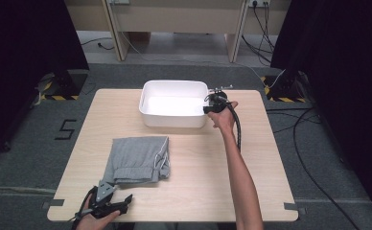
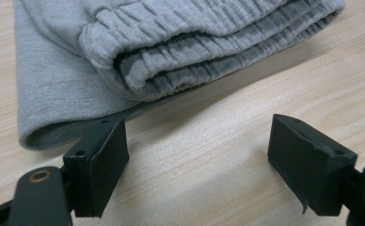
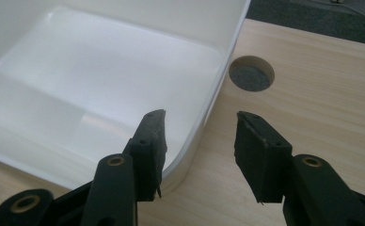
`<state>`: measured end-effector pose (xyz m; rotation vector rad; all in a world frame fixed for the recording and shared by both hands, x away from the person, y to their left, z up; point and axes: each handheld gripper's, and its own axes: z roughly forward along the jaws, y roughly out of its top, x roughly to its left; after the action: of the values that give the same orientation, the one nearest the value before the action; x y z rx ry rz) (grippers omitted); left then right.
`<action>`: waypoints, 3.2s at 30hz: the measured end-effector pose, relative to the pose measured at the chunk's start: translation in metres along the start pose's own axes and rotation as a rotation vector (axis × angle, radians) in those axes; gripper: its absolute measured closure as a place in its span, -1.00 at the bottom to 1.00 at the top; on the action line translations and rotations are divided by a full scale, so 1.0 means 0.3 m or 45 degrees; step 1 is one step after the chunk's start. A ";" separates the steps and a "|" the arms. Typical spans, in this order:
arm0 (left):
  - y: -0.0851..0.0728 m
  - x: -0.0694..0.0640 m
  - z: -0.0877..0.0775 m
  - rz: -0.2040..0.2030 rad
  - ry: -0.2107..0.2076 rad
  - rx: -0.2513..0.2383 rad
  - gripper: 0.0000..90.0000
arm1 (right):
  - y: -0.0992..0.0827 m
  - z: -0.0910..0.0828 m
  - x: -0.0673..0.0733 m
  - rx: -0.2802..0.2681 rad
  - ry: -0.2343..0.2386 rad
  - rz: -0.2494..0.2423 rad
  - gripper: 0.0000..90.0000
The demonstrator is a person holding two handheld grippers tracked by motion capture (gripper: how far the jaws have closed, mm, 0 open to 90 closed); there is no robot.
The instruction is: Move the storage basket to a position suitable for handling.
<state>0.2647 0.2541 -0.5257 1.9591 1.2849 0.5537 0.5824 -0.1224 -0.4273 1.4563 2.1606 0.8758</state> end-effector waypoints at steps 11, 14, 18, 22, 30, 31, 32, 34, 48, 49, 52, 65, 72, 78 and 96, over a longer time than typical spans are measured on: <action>0.001 0.001 0.000 0.001 0.000 0.003 -0.57 | -0.071 -0.060 -0.067 0.017 0.021 -0.039 0.35; 0.001 0.001 0.000 0.001 0.000 0.003 -0.57 | -0.097 -0.085 -0.093 0.012 0.034 -0.044 0.38; 0.001 0.001 0.000 0.002 -0.001 0.004 -0.57 | -0.128 -0.110 -0.121 0.009 0.044 -0.033 0.38; 0.000 0.002 -0.001 0.003 -0.002 0.004 -0.57 | -0.156 -0.132 -0.162 0.029 0.008 -0.049 0.39; 0.001 0.004 -0.001 0.005 -0.003 0.005 -0.57 | -0.219 -0.164 -0.233 0.070 -0.032 -0.085 0.45; 0.001 0.004 -0.001 0.005 -0.003 0.005 -0.57 | -0.227 -0.166 -0.239 0.065 -0.024 -0.079 0.45; 0.001 0.004 -0.001 0.005 -0.004 0.005 -0.57 | -0.235 -0.168 -0.244 0.060 -0.016 -0.076 0.45; 0.000 0.004 -0.001 0.006 -0.004 0.003 -0.57 | -0.246 -0.177 -0.250 0.057 -0.008 -0.078 0.45; -0.001 0.007 0.000 0.003 -0.002 -0.004 -0.57 | -0.357 -0.273 -0.263 0.019 0.010 -0.089 0.45; -0.001 0.006 0.001 0.001 -0.001 -0.006 -0.57 | -0.367 -0.281 -0.264 0.012 0.015 -0.083 0.45; -0.001 0.007 0.002 0.000 0.001 -0.008 -0.57 | -0.395 -0.304 -0.268 0.002 0.020 -0.082 0.45; -0.003 0.009 0.001 0.002 -0.003 -0.011 -0.57 | -0.495 -0.384 -0.248 -0.029 0.076 -0.073 0.42; -0.004 0.015 -0.001 0.001 -0.001 -0.011 -0.57 | -0.523 -0.410 -0.241 -0.024 0.079 -0.077 0.41; -0.004 0.015 0.000 -0.001 0.002 -0.009 -0.57 | -0.544 -0.431 -0.224 -0.017 0.065 -0.099 0.39; -0.005 0.014 -0.001 -0.005 0.006 -0.014 -0.57 | -0.589 -0.469 -0.200 -0.036 0.076 -0.099 0.25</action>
<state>0.2653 0.2585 -0.5269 1.9469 1.2860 0.5629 0.3975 -0.2639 -0.4472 1.3388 2.2230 0.9298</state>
